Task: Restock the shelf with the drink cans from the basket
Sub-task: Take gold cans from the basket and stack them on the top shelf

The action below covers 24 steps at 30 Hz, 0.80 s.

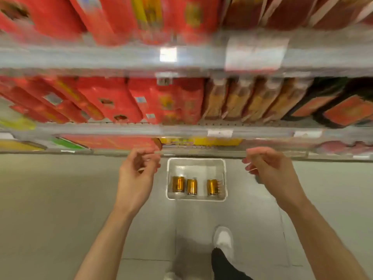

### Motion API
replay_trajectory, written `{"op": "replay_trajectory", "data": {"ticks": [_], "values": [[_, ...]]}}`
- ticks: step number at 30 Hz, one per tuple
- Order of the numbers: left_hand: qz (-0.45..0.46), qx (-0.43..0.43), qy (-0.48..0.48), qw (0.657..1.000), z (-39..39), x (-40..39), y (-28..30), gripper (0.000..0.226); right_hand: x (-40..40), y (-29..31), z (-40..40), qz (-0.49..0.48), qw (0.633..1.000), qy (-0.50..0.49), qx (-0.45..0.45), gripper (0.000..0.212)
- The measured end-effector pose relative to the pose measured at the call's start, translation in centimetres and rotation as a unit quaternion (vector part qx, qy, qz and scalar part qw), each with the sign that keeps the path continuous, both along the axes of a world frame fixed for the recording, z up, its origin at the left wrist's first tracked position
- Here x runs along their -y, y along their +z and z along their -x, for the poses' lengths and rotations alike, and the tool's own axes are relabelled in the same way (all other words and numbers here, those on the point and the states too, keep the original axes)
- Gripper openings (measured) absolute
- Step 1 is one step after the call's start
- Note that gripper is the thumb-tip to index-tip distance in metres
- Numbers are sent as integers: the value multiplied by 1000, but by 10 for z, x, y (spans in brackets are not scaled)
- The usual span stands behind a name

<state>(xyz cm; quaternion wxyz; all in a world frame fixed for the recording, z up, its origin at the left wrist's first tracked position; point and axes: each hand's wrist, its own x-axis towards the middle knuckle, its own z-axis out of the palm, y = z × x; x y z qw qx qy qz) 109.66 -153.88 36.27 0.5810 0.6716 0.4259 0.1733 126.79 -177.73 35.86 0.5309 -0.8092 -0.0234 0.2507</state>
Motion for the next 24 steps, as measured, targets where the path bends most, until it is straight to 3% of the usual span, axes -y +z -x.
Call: {"op": "replay_trajectory", "data": {"ticks": [6,12,15,18,24], "values": [[-33,-75,-52,995,16,-23,-214,13,-34,-212,3,7,998,60,-9,13],[-73,-130,-69,986,25,-30,-371,29,-61,-359,15,33,993,104,-43,14],[-97,-162,-110,976,30,-33,-422,49,-72,-423,26,53,986,148,-51,11],[-96,-162,-135,973,34,-34,-454,52,-83,-476,35,100,975,192,-49,12],[-61,-129,-115,983,35,-34,-474,55,-103,-539,45,266,902,333,-63,68]]}}
